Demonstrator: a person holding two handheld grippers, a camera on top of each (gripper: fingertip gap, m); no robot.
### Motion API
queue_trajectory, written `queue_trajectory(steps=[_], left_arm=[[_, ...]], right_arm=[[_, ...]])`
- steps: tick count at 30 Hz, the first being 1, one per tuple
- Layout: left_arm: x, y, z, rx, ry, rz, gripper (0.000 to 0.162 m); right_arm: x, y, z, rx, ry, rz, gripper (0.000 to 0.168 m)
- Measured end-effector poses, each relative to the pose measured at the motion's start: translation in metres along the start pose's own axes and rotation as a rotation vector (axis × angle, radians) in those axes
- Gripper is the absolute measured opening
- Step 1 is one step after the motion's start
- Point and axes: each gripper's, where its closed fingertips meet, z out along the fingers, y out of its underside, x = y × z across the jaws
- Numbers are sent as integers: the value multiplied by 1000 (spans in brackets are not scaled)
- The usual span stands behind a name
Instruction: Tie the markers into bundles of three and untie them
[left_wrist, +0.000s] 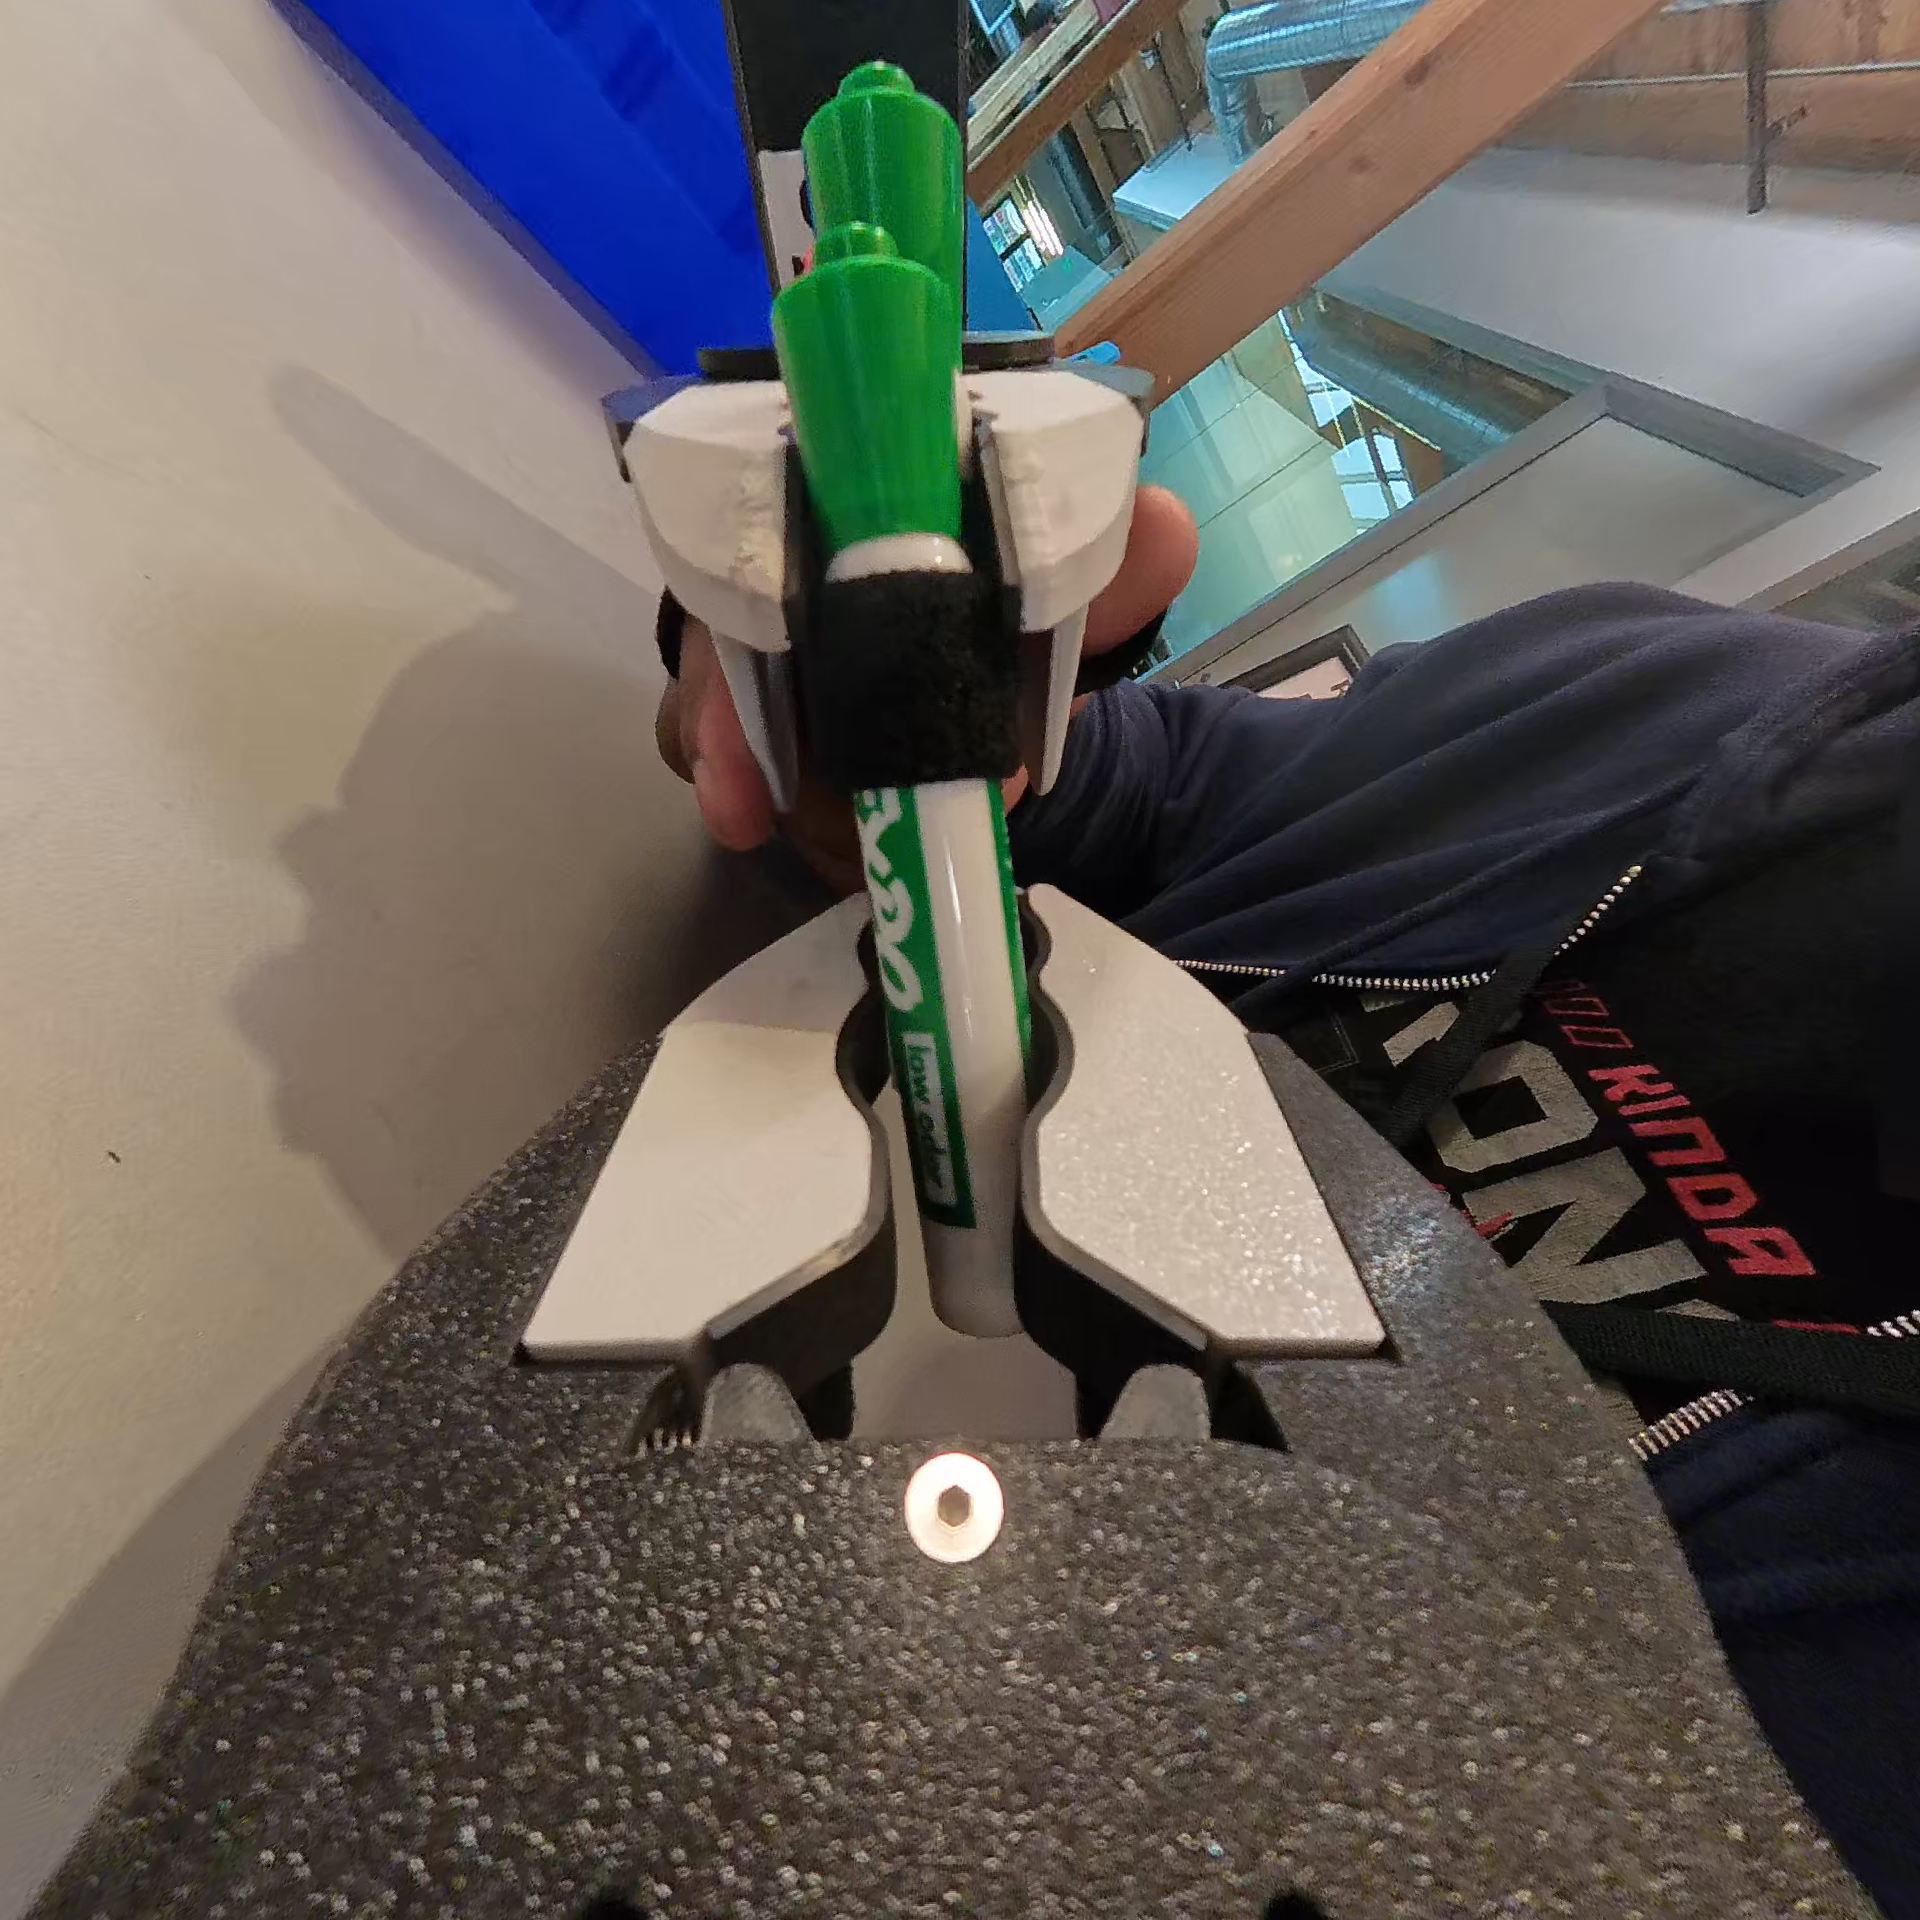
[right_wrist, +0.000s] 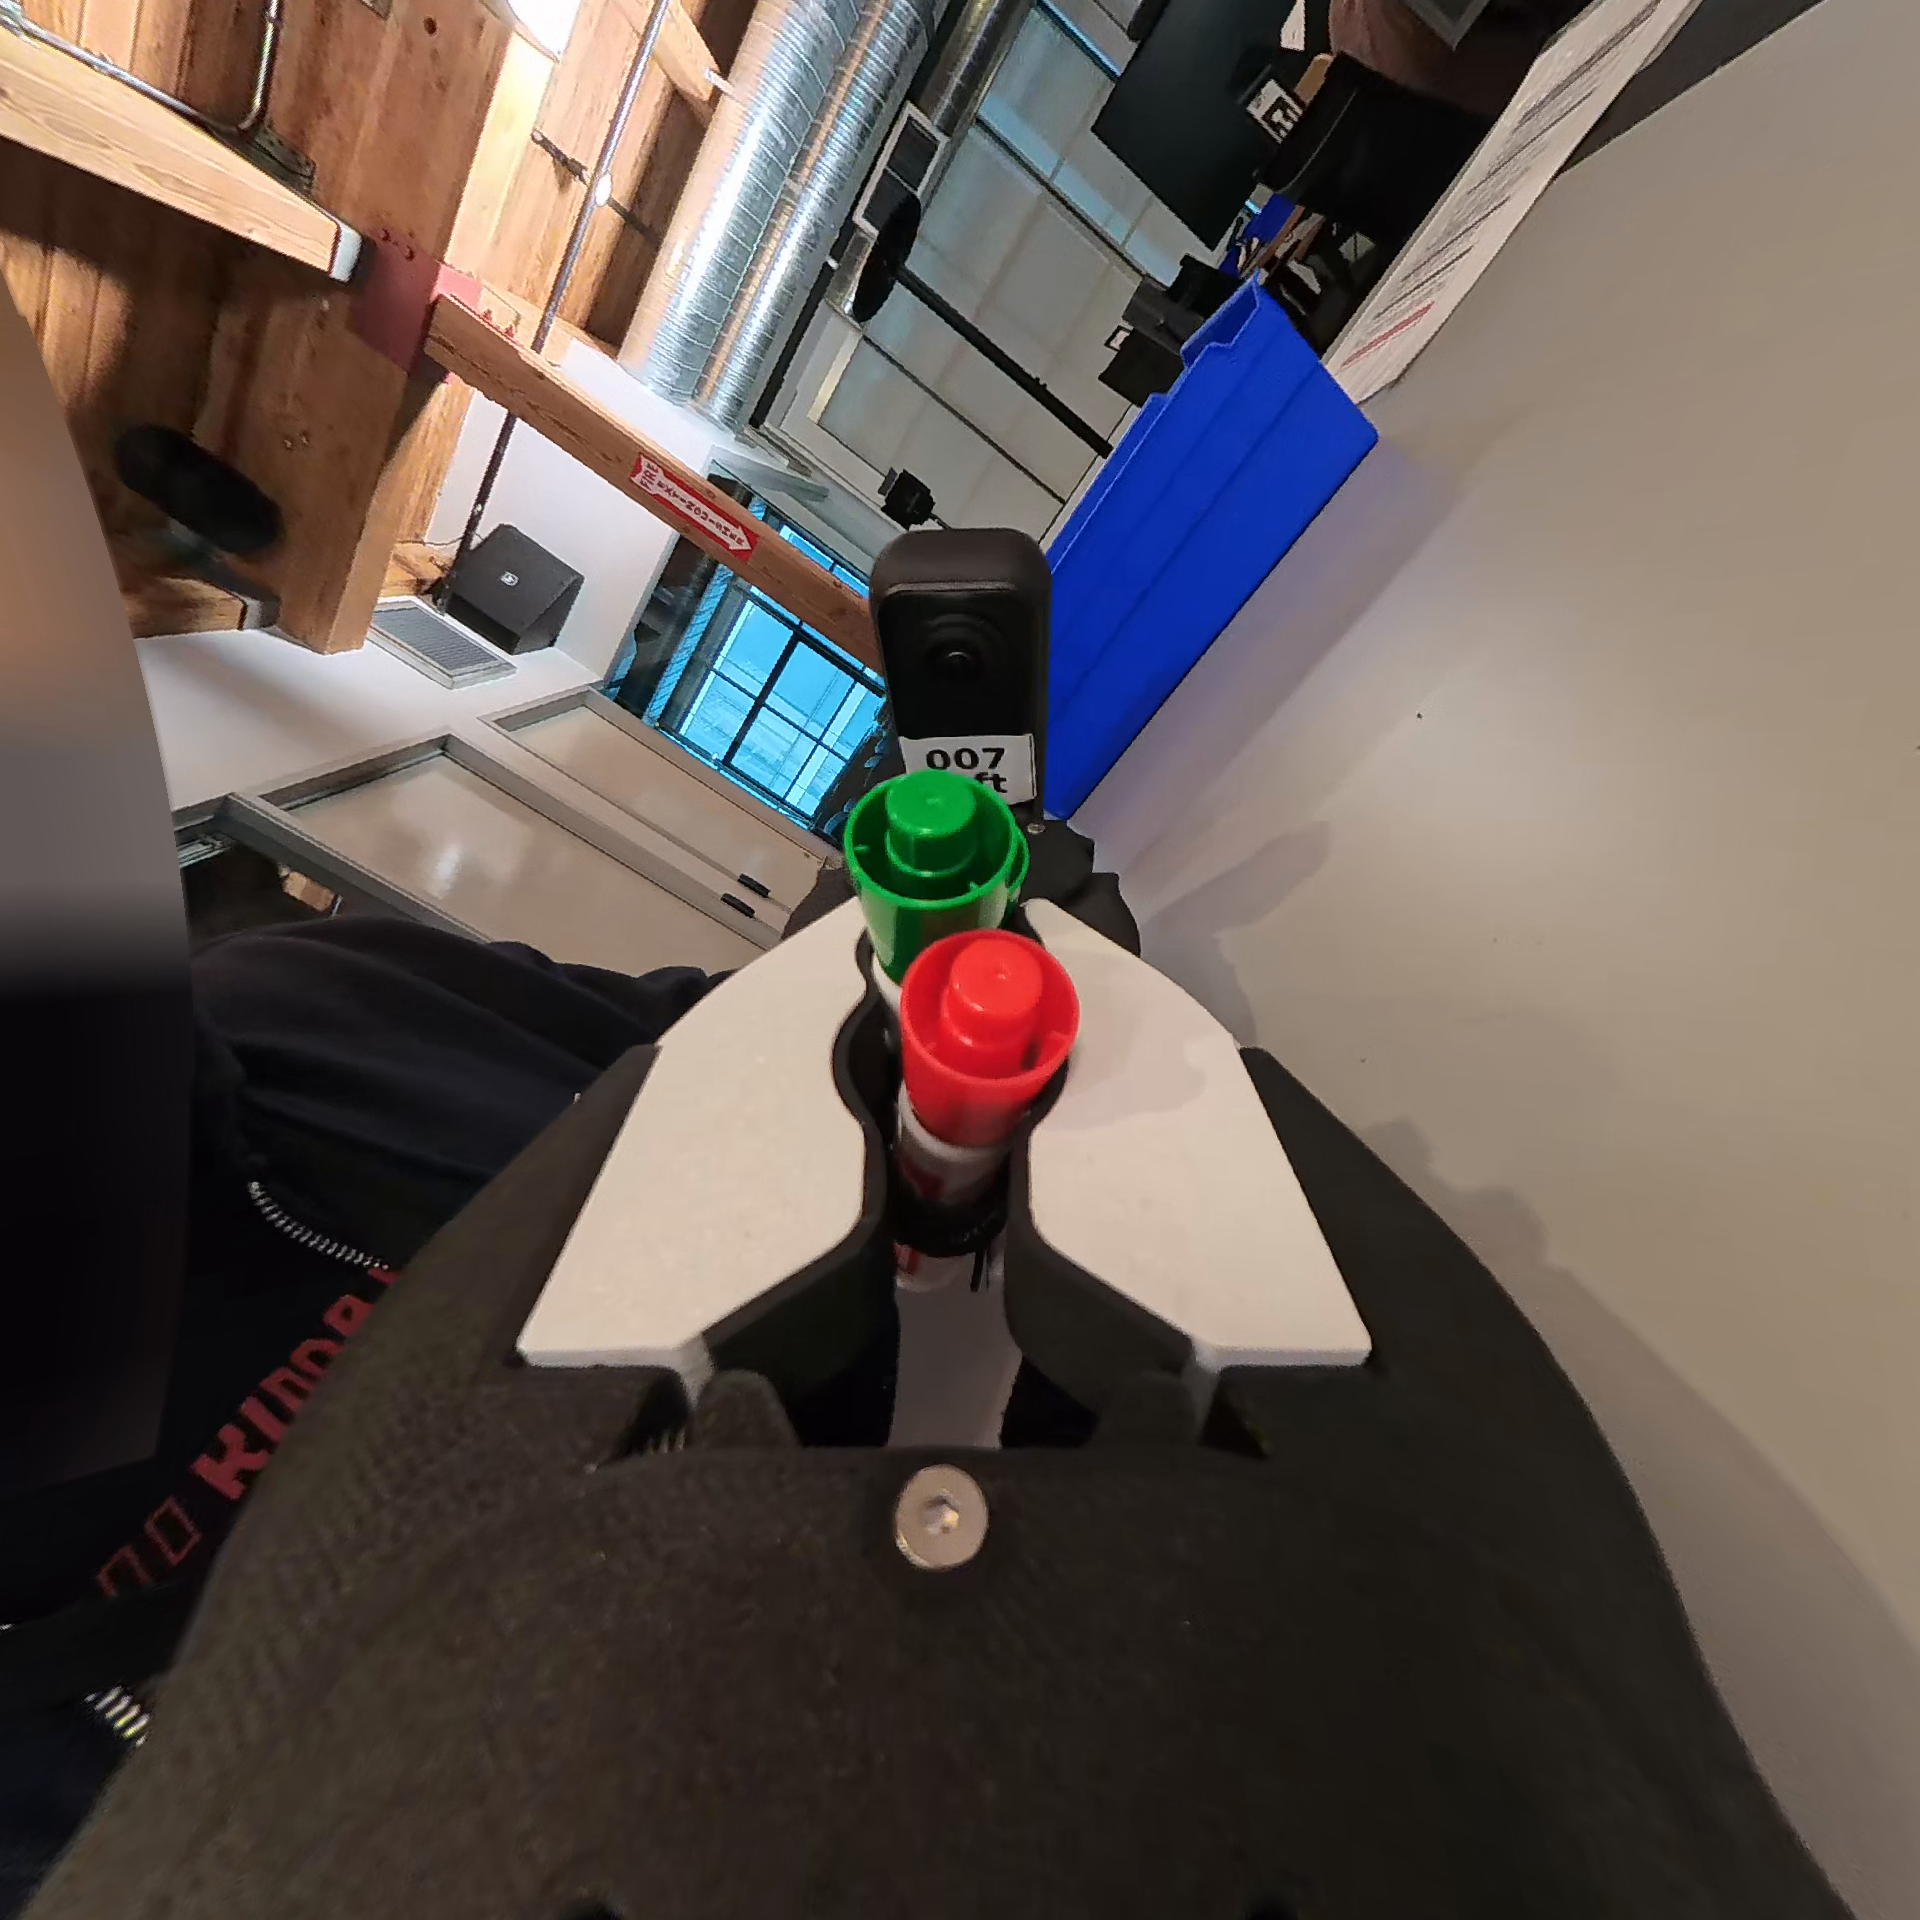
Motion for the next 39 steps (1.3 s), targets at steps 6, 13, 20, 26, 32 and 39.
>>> queue_trajectory(steps=[6,13,20,26,32,39], left_arm=[[0,-9,-2,51,22,-27,20],[3,-25,-10,177,84,-85,20],[4,-17,1,122,-9,59,20],[1,-20,0,142,-14,20,20],[5,-14,4,91,36,-3,21],[14,-12,8,92,101,-14,21]], right_arm=[[1,-7,1,0,25,-30,26],[4,-39,-17,56,156,-315,68],[1,-31,-9,-59,78,-197,57],[-3,-24,-2,-37,-7,-82,25],[-7,-19,1,-82,-19,-23,18],[-10,-1,11,-210,-42,70,19]])
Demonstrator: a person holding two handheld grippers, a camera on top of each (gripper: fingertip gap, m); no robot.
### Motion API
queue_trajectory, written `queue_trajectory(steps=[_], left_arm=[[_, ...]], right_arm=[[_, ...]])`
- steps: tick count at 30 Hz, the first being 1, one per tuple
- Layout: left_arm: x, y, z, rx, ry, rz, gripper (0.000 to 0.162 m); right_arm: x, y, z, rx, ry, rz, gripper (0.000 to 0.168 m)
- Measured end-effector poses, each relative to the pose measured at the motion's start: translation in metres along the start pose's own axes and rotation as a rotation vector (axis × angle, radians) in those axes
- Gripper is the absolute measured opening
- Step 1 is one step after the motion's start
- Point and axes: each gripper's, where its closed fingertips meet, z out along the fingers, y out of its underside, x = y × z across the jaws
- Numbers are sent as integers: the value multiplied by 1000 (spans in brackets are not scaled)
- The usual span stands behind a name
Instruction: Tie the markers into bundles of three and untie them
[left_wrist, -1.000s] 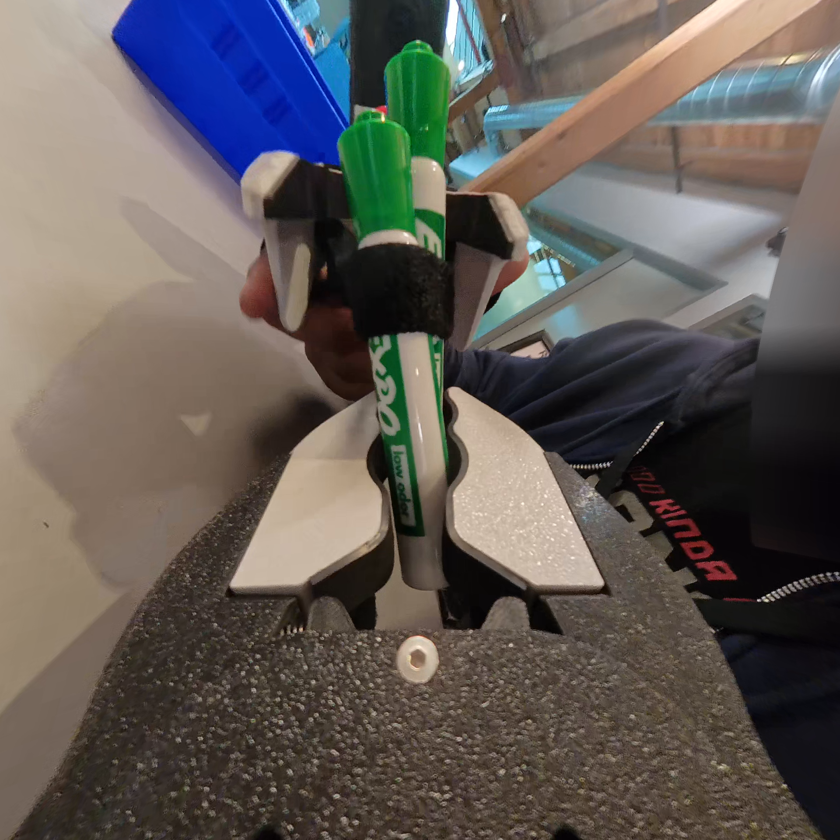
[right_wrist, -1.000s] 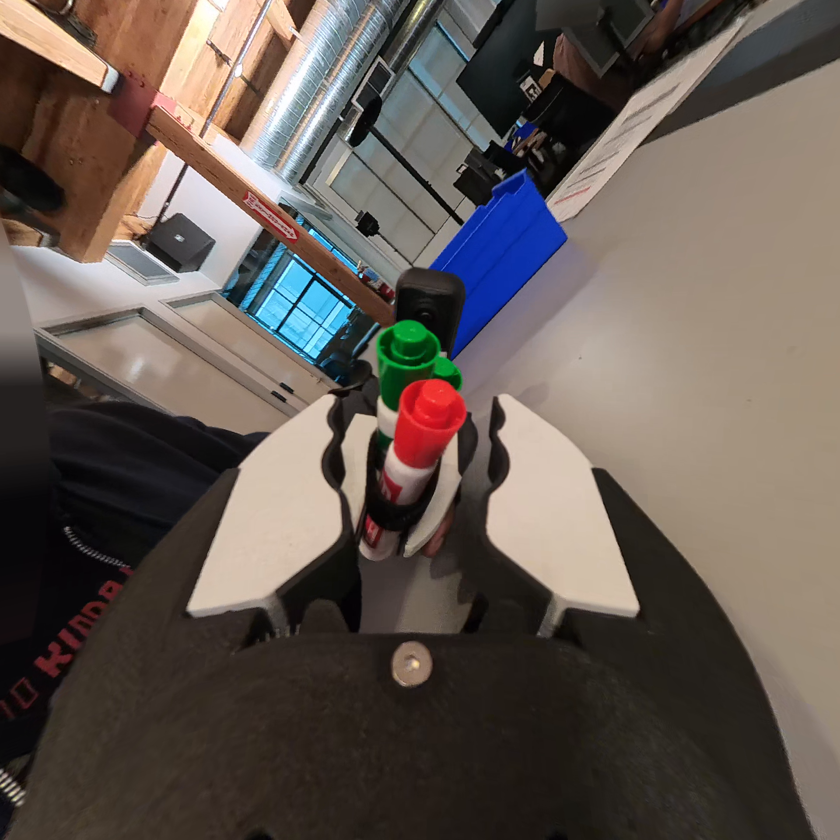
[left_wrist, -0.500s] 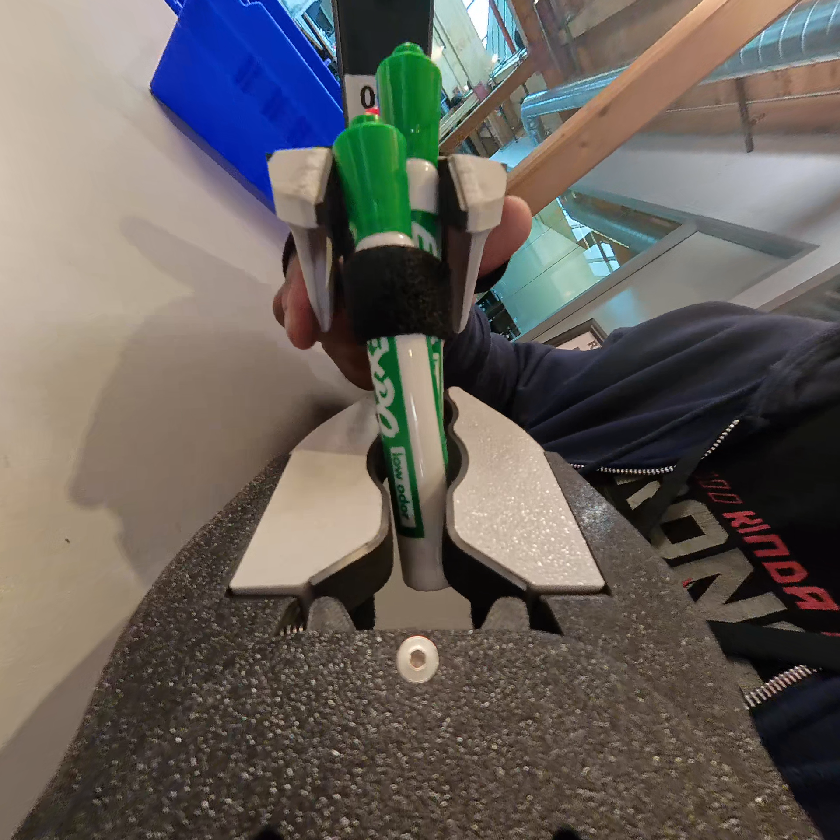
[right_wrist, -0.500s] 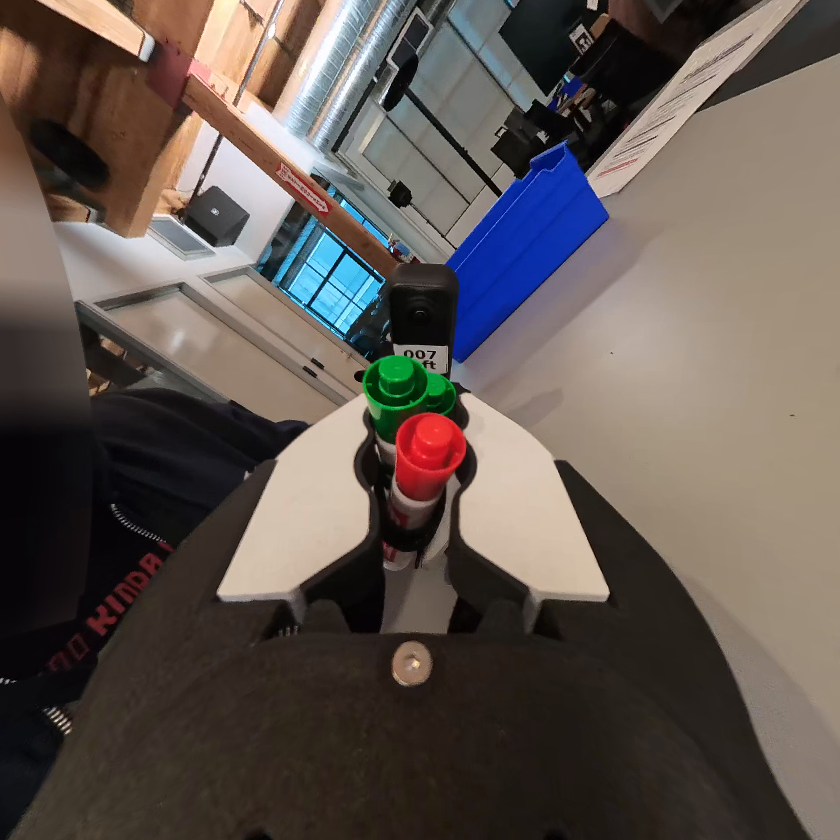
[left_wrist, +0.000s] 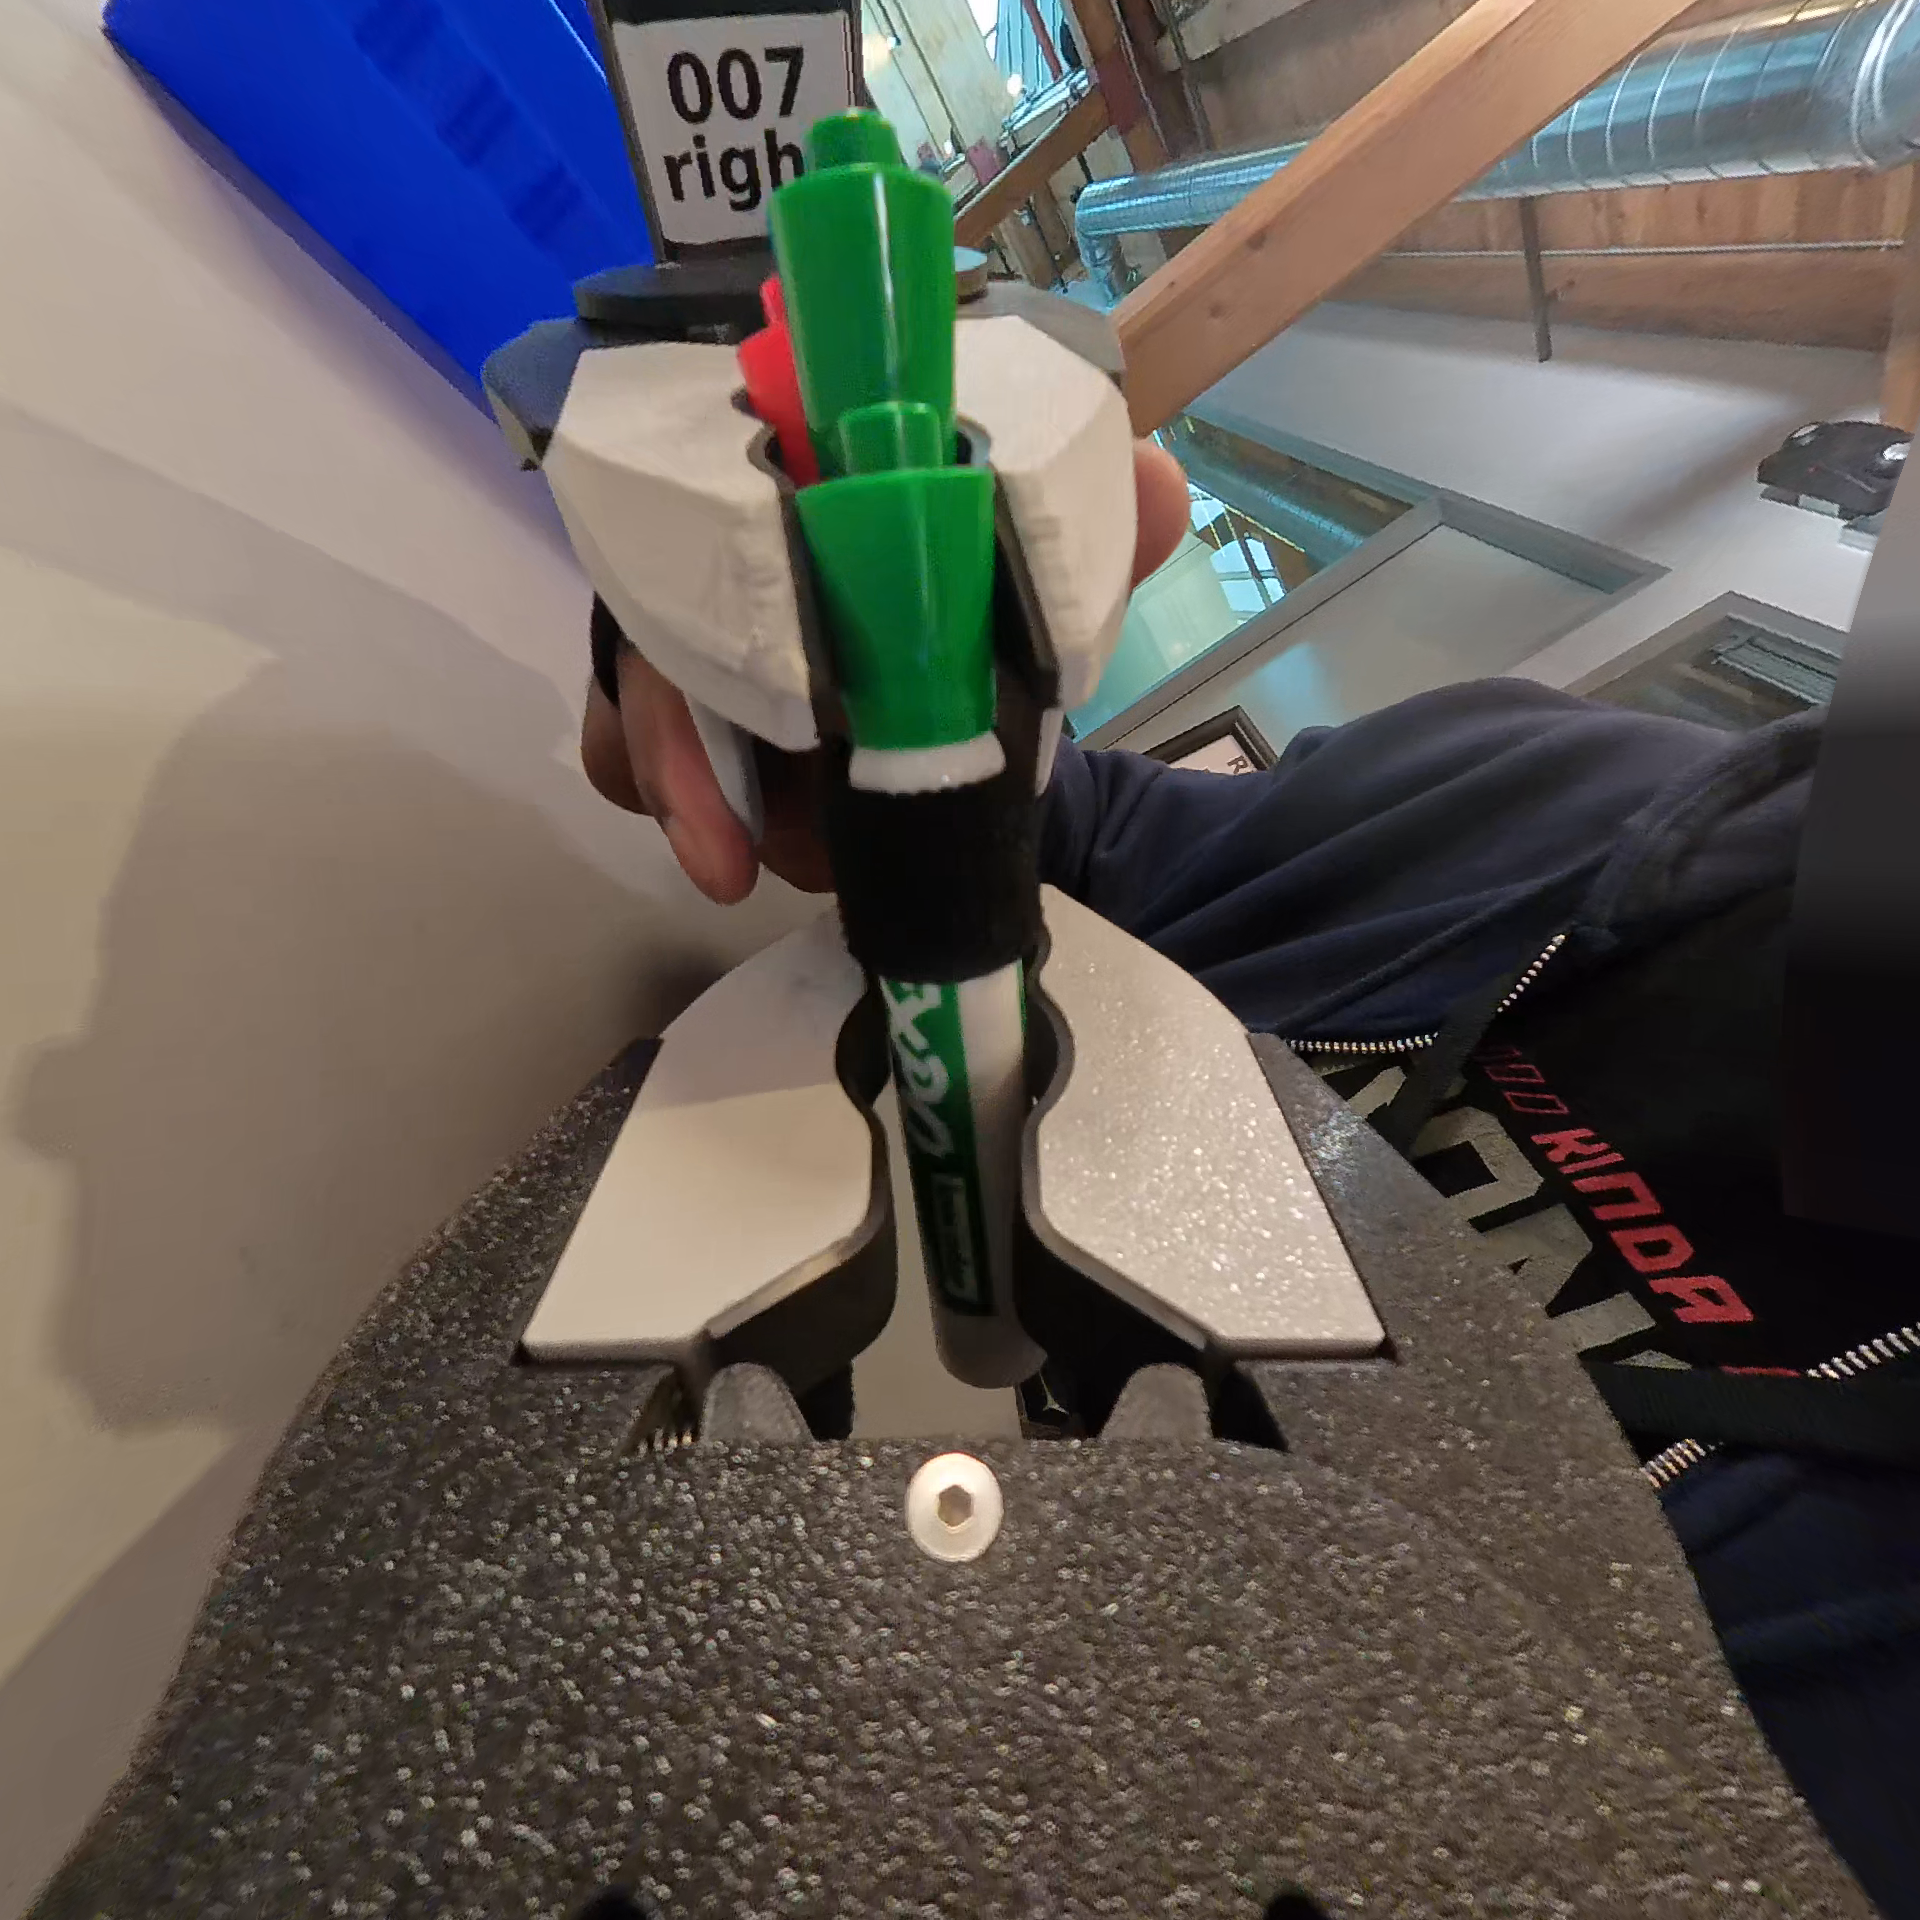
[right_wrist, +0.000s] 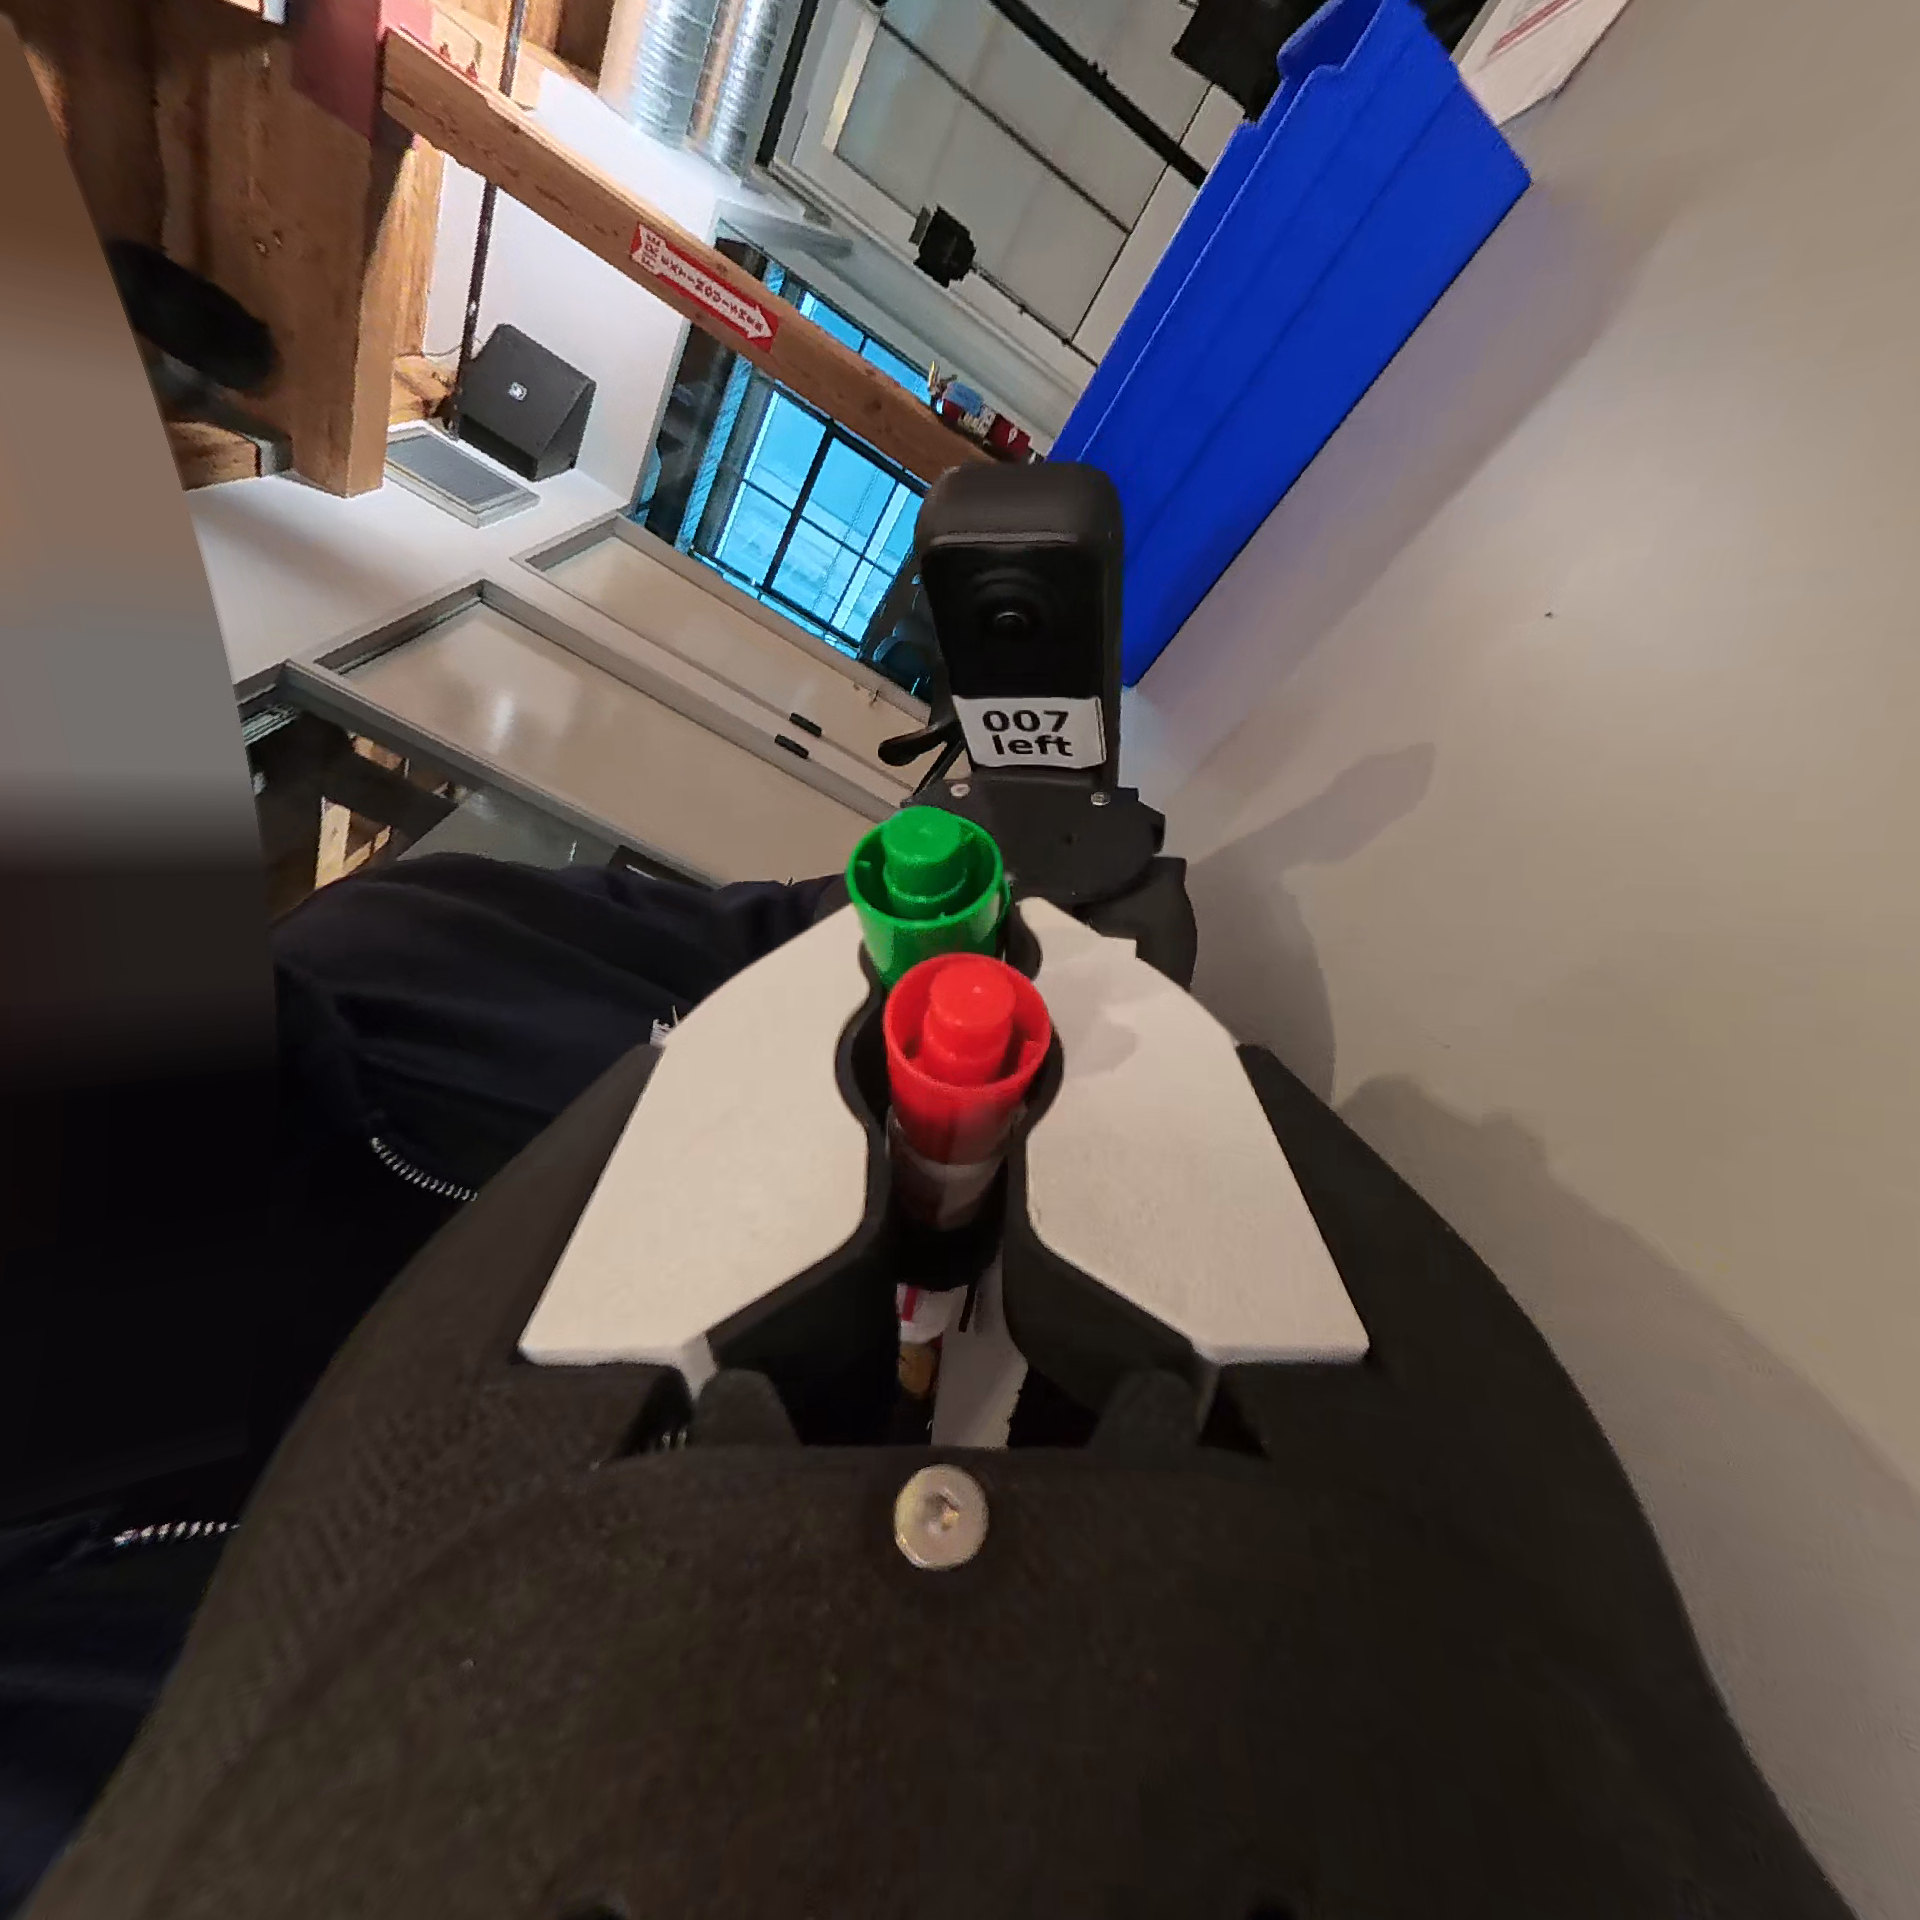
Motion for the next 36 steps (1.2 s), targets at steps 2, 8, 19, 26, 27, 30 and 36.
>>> queue_trajectory(steps=[2,8,19,26,27,30,36], left_arm=[[1,-2,1,31,-1,-12,20],[13,-8,0,186,81,-165,20],[20,-8,-5,206,127,-273,20],[21,3,-2,165,118,-313,19],[21,3,-2,164,124,-323,19],[21,6,0,136,124,-326,19],[19,6,3,118,113,-319,20]], right_arm=[[-3,-1,2,-3,-1,-39,20],[-10,-28,-22,128,123,-416,62],[-21,11,-16,-163,260,-1125,124],[-15,33,-4,-276,173,-1117,126],[-15,33,-4,-270,170,-1114,125],[-14,34,-5,-269,162,-1115,120],[-15,37,-6,-279,160,-1127,109]])
